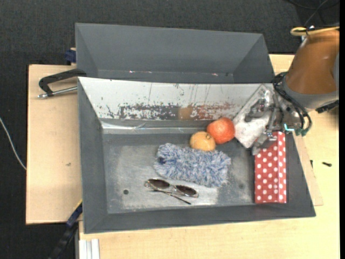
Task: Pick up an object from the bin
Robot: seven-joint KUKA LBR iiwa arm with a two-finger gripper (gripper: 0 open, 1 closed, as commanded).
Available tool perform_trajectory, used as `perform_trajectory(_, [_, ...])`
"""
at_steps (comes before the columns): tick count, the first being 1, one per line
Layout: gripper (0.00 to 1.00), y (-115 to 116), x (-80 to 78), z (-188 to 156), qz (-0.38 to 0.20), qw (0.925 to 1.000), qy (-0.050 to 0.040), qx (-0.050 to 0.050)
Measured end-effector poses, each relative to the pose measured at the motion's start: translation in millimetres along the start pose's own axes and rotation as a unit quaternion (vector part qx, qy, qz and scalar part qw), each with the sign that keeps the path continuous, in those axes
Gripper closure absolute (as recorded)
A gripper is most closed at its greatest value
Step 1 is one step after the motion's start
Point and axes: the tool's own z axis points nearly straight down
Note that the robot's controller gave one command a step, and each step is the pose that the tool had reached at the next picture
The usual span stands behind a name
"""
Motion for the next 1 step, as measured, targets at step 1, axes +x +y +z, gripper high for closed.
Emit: perform_trajectory(1, [0.0,0.4,-1.6,-2.5,-0.001,1.0,-0.0025,0.001])
